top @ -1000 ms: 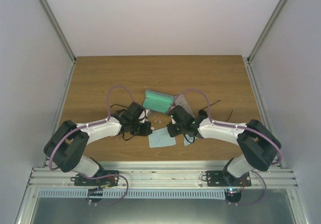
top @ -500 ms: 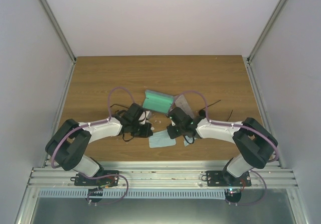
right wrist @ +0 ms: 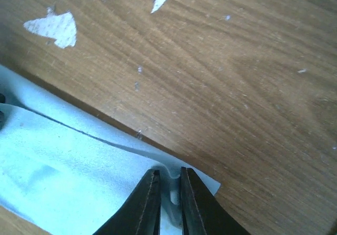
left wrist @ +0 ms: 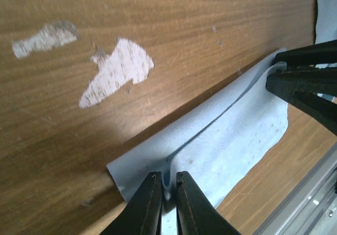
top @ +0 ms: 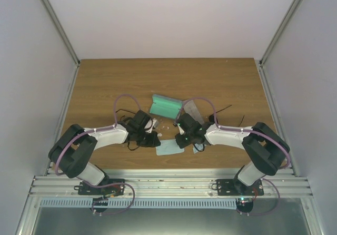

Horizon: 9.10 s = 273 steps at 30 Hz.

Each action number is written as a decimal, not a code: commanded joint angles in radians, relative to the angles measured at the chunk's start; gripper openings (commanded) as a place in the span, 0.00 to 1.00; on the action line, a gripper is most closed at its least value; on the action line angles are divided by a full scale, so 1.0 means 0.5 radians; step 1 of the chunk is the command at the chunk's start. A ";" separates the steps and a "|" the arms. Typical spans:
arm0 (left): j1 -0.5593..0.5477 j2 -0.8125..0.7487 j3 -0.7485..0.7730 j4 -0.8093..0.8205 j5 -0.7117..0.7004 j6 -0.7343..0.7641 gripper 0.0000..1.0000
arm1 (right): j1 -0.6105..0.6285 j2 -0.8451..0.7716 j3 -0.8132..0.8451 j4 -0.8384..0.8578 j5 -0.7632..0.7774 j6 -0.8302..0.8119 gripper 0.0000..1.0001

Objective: Organize the sunglasses
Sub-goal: Fold the glasses cleaning cloth at the center of the board, then adjust the glasses cleaning cloth at the center of the board, then pick up the glasses cleaning cloth from the center of the board, then place the glasses cleaning cloth in the sunglasses case.

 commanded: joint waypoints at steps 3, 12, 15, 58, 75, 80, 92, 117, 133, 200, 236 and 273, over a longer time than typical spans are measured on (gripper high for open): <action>-0.002 -0.029 -0.074 0.100 0.203 0.010 0.15 | -0.003 -0.038 -0.017 -0.063 -0.122 -0.037 0.18; -0.004 -0.124 -0.150 0.118 0.337 0.007 0.21 | -0.003 -0.196 -0.091 -0.153 -0.227 0.005 0.28; -0.004 -0.209 -0.192 0.114 0.403 0.013 0.25 | -0.002 -0.293 -0.121 -0.212 -0.244 0.032 0.30; -0.157 -0.292 -0.110 0.084 0.013 -0.299 0.08 | 0.114 -0.083 0.147 -0.228 -0.062 0.539 0.25; -0.157 -0.075 -0.183 0.124 -0.432 -0.576 0.00 | 0.128 0.207 0.206 -0.233 0.368 0.724 0.18; -0.157 -0.119 -0.185 0.070 -0.426 -0.527 0.00 | 0.099 0.105 0.152 -0.543 0.719 0.824 0.23; -0.242 -0.297 0.051 -0.279 -0.572 -0.565 0.38 | 0.201 -0.032 0.306 -0.711 0.687 0.792 0.51; -0.340 -0.128 -0.104 -0.099 -0.445 -0.746 0.29 | 0.269 0.159 0.067 -0.427 0.262 0.855 0.14; -0.351 -0.015 -0.082 -0.170 -0.553 -0.719 0.17 | 0.273 0.190 0.056 -0.392 0.248 0.836 0.01; 0.251 0.536 1.294 -0.593 -0.348 0.493 0.00 | -0.139 0.255 0.773 -0.225 0.668 0.961 0.01; 0.409 1.046 1.666 -0.693 -0.405 0.651 0.00 | -0.240 0.758 1.022 -0.236 0.642 1.033 0.01; 0.403 0.964 1.502 -0.613 -0.144 0.426 0.11 | -0.246 0.777 1.073 -0.097 0.374 0.721 0.15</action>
